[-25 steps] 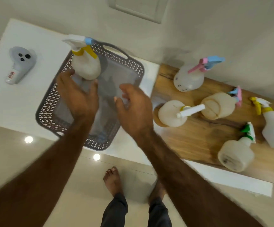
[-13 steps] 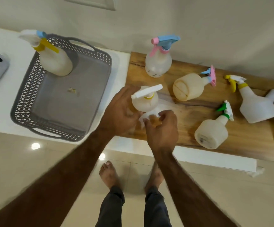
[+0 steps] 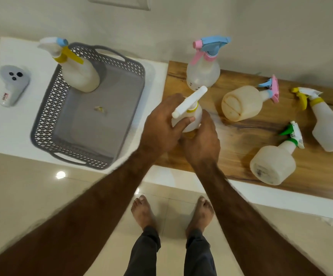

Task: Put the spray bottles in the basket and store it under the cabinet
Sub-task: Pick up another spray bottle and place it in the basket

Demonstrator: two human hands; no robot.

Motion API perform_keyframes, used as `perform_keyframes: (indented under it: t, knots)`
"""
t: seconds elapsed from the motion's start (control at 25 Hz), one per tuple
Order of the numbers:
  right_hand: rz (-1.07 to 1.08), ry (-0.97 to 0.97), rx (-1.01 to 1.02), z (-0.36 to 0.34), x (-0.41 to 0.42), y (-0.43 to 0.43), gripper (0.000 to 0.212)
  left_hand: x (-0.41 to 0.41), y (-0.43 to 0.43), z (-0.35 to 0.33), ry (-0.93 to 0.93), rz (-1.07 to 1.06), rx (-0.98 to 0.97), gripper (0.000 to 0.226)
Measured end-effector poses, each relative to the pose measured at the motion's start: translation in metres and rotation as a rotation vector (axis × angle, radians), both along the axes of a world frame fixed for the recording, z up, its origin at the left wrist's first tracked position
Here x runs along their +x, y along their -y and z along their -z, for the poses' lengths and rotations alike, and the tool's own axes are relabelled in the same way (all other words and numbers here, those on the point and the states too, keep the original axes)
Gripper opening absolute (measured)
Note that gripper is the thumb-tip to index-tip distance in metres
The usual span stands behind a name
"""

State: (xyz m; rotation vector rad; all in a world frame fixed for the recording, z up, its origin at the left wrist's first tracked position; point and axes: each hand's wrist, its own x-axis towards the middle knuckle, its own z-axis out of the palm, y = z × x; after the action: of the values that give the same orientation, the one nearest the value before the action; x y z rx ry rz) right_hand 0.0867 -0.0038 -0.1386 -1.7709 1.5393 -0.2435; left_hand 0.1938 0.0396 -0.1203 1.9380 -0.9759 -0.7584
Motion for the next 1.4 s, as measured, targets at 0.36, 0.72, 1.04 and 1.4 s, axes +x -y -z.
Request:
perform_keyframes:
  t: [0.36,0.72,1.04,1.4]
  knots:
    - [-0.311,0.194,-0.277,-0.052,0.121,0.007,0.068,0.09,-0.02,-0.038,0.318,-0.446,-0.135,0.048]
    - [-0.654,0.091,-0.023,-0.015,0.196,0.024,0.049,0.145,-0.048,0.021,0.236,-0.472,0.137,0.042]
    - [-0.665,0.062,-0.047,0.015,0.224,0.051,0.038,0.167,-0.023,0.041,0.185,-0.527,0.125,0.042]
    - [-0.653,0.01,-0.178,0.01,0.215,0.046,0.053,0.168,-0.019,0.047,0.175,-0.514,0.142,0.052]
